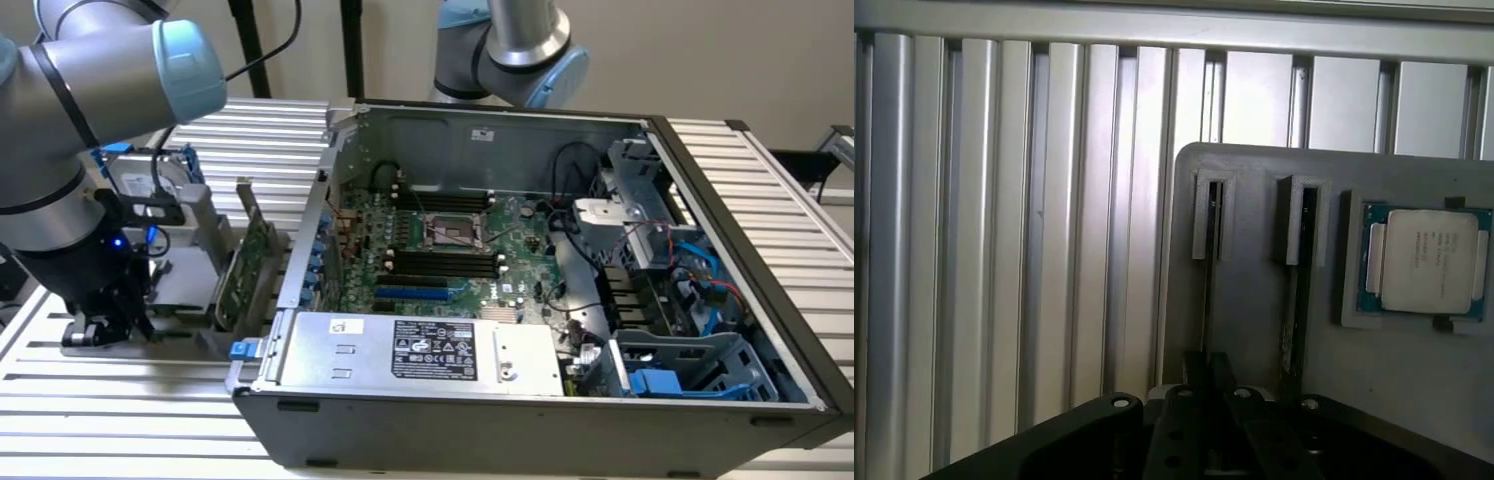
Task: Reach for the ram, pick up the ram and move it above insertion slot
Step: 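Pick up the ram and move it above insertion slot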
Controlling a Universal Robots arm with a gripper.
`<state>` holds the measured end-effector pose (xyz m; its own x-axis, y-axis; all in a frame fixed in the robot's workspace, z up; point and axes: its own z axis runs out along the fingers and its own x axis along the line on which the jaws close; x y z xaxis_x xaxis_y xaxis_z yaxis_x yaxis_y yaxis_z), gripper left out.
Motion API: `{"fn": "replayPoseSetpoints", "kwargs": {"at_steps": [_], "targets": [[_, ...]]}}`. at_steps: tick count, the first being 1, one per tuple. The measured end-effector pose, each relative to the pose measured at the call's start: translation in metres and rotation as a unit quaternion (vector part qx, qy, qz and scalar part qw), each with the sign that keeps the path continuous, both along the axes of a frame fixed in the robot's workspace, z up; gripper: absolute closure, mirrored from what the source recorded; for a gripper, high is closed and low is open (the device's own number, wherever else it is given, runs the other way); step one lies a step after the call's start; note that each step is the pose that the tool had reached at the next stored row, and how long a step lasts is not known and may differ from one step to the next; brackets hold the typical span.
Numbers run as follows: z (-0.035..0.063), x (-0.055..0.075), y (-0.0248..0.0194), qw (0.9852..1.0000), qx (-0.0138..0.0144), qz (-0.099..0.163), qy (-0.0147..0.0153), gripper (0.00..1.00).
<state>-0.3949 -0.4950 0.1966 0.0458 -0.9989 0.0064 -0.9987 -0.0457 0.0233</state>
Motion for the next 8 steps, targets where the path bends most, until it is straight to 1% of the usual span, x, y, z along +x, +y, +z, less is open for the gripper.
{"fn": "replayPoseSetpoints", "kwargs": {"at_steps": [8], "targets": [[0.0001, -0.0001, 0.0001, 1.0000, -0.0002, 0.000, 0.0001, 0.87]]}}
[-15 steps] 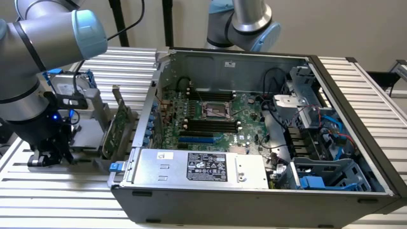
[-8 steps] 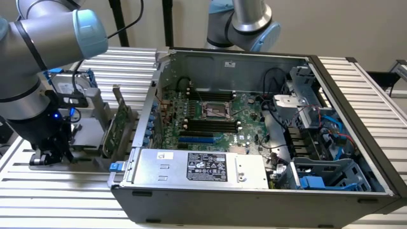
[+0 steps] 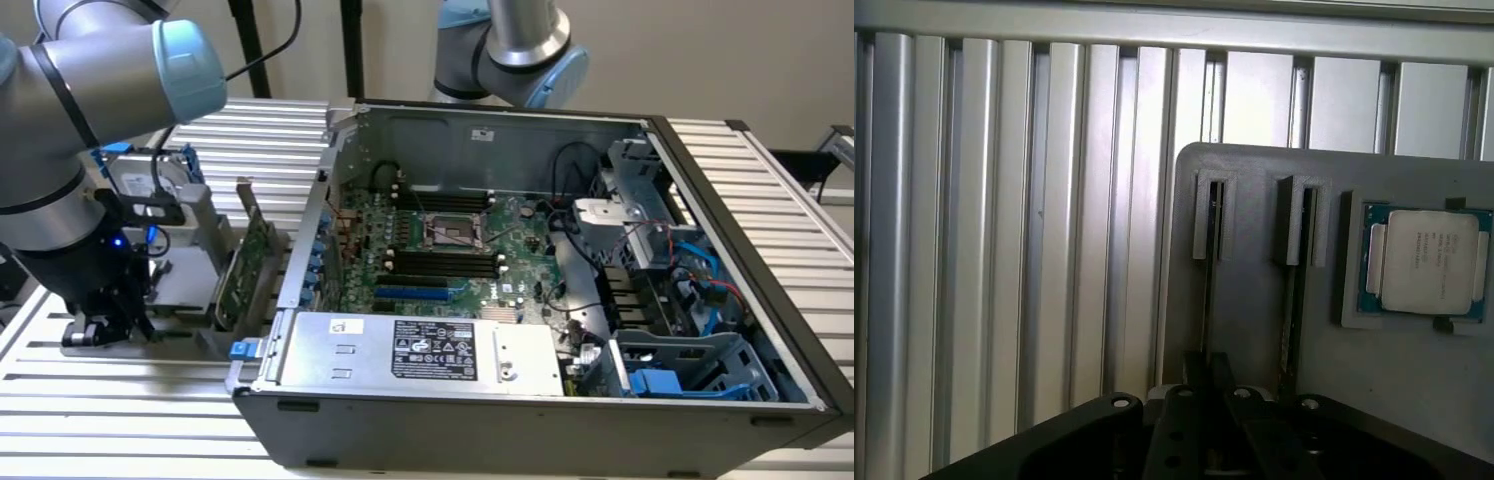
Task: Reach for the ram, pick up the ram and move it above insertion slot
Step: 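Pick up the ram and move it above insertion slot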
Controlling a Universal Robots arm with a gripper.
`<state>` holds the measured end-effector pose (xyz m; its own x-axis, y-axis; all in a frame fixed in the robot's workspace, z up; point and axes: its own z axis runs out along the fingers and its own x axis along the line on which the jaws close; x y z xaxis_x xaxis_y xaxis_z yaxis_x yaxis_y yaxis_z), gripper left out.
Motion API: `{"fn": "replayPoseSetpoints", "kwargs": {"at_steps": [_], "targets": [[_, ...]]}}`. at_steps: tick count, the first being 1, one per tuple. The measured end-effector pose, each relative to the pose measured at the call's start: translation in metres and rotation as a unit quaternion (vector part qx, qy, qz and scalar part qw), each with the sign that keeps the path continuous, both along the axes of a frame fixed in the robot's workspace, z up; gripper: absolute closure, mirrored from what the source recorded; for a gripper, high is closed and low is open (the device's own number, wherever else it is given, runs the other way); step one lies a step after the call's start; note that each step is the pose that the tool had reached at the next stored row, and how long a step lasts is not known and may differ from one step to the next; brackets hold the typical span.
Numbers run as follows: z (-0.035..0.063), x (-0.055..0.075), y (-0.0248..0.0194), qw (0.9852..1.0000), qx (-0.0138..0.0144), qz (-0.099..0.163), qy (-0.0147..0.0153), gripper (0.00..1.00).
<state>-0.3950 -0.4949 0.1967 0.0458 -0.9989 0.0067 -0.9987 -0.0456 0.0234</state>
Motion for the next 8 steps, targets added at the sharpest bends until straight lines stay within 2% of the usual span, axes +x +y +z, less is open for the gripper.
{"fn": "replayPoseSetpoints", "kwargs": {"at_steps": [2, 6, 8], "targets": [[-0.0001, 0.0001, 0.0000, 1.0000, -0.0007, 0.000, 0.0003, 0.87], [0.0000, 0.0000, 0.0000, 1.0000, -0.0066, 0.000, 0.0013, 0.87], [0.0001, 0.0000, -0.0001, 1.0000, -0.0081, 0.000, 0.0013, 0.87]]}}
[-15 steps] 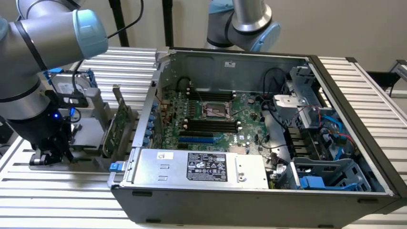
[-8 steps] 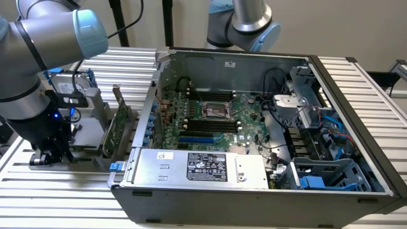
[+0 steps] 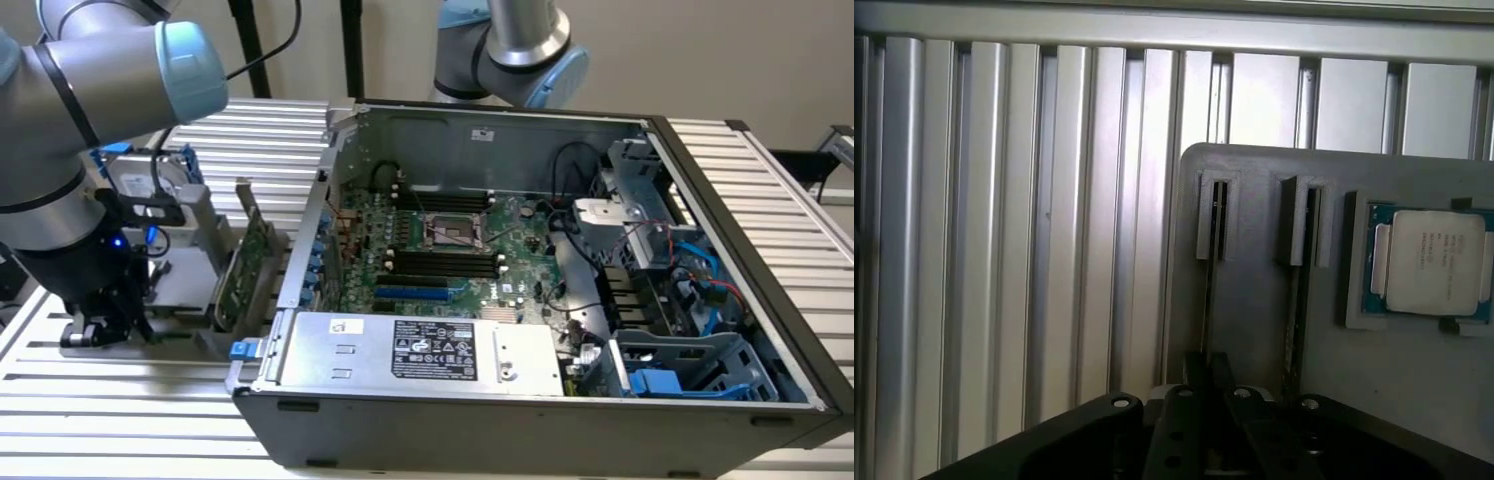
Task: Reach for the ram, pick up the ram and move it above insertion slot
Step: 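Pick up the ram and move it above insertion slot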
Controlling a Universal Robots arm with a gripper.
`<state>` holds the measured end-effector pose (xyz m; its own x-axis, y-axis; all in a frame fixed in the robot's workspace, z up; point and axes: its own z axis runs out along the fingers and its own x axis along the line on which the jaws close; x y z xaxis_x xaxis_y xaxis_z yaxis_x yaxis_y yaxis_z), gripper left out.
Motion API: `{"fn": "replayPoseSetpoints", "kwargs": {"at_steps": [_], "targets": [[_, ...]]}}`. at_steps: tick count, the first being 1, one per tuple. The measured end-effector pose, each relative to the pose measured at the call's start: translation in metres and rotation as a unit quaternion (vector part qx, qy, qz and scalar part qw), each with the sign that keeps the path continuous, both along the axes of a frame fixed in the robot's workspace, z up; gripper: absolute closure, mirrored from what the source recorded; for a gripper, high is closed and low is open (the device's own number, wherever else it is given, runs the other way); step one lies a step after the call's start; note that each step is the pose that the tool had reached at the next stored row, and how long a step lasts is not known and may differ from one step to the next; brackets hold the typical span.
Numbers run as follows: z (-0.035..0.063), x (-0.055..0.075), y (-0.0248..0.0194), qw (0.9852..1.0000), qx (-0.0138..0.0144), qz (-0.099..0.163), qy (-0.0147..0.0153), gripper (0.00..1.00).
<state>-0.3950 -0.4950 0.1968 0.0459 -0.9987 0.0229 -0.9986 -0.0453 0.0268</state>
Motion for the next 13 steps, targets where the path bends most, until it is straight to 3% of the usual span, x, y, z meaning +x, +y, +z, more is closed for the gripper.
{"fn": "replayPoseSetpoints", "kwargs": {"at_steps": [7, 13], "targets": [[0.0029, 0.000, 0.0001, 1.0000, -0.0013, 0.000, 0.0000, 0.87], [0.0122, 0.000, 0.0001, 1.0000, -0.0013, 0.000, 0.0000, 0.87]]}}
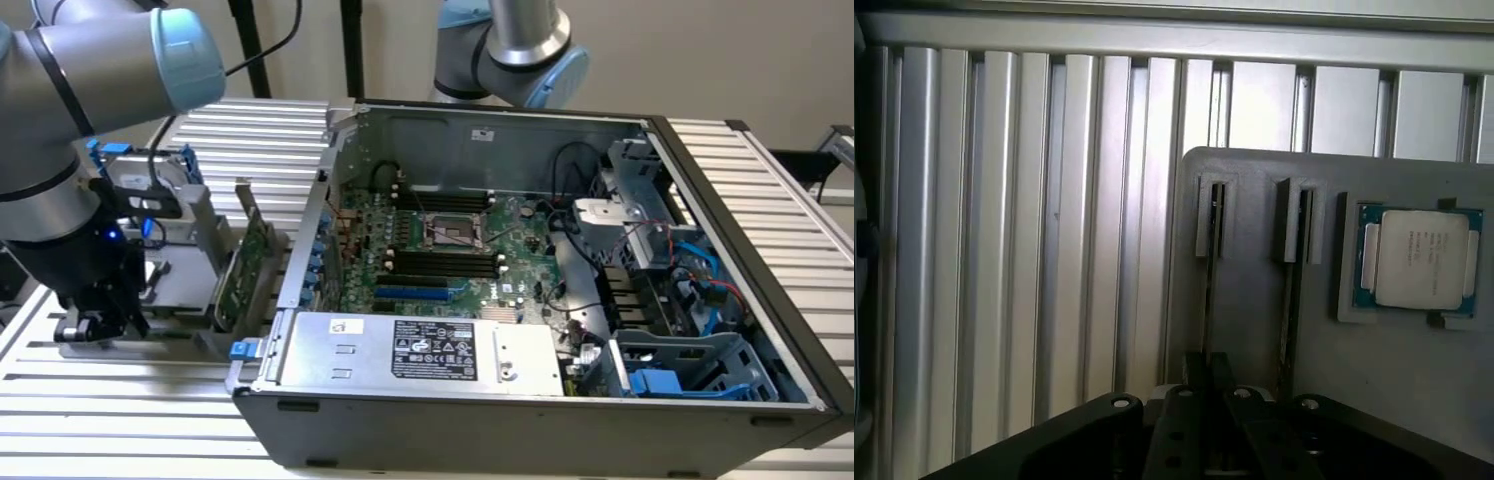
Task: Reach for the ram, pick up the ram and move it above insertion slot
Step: 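Pick up the ram and move it above insertion slot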
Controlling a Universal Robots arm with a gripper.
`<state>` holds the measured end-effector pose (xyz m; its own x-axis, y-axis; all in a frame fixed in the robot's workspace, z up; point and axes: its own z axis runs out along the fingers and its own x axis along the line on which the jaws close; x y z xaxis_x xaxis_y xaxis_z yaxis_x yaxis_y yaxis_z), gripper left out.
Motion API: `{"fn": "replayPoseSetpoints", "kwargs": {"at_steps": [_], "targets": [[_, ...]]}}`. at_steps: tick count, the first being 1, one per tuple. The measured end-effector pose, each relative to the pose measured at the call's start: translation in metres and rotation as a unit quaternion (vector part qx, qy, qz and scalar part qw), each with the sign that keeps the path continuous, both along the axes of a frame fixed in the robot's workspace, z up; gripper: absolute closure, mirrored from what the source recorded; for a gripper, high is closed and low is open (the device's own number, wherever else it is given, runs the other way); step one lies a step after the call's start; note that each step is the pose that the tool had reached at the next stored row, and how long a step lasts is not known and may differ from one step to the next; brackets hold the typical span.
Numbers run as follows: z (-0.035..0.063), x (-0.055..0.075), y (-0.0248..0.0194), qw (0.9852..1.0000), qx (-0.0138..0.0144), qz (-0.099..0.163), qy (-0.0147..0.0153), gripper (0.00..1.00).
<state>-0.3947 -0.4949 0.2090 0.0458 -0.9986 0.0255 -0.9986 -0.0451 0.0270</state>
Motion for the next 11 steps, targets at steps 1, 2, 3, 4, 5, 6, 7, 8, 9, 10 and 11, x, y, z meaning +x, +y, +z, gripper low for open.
{"fn": "replayPoseSetpoints", "kwargs": {"at_steps": [1, 2, 3, 4, 5, 6, 7, 8, 9, 10, 11], "targets": [[0.0025, 0.000, 0.0000, 1.0000, 0.0000, 0.000, 0.0000, 0.87], [0.0051, 0.000, 0.0000, 1.0000, 0.0000, 0.000, 0.0000, 0.87], [0.0078, 0.000, 0.0000, 1.0000, 0.0000, 0.000, 0.0000, 0.87], [0.0111, 0.000, 0.0000, 1.0000, 0.0000, 0.000, 0.0000, 0.87], [0.0146, 0.000, 0.0000, 1.0000, 0.0000, 0.000, 0.0000, 0.87], [0.0185, 0.000, 0.0000, 1.0000, 0.0000, 0.000, 0.0000, 0.87], [0.0228, 0.001, 0.0000, 1.0000, 0.0000, 0.000, -0.0001, 0.87], [0.0273, 0.001, 0.0000, 1.0000, 0.0000, 0.000, 0.0000, 0.87], [0.0318, 0.001, 0.0000, 1.0000, 0.0000, 0.000, 0.0000, 0.87], [0.0364, 0.002, 0.0000, 1.0000, 0.0000, 0.000, 0.0000, 0.87], [0.0411, 0.002, 0.0000, 1.0000, 0.0000, 0.000, 0.0000, 0.87]]}}
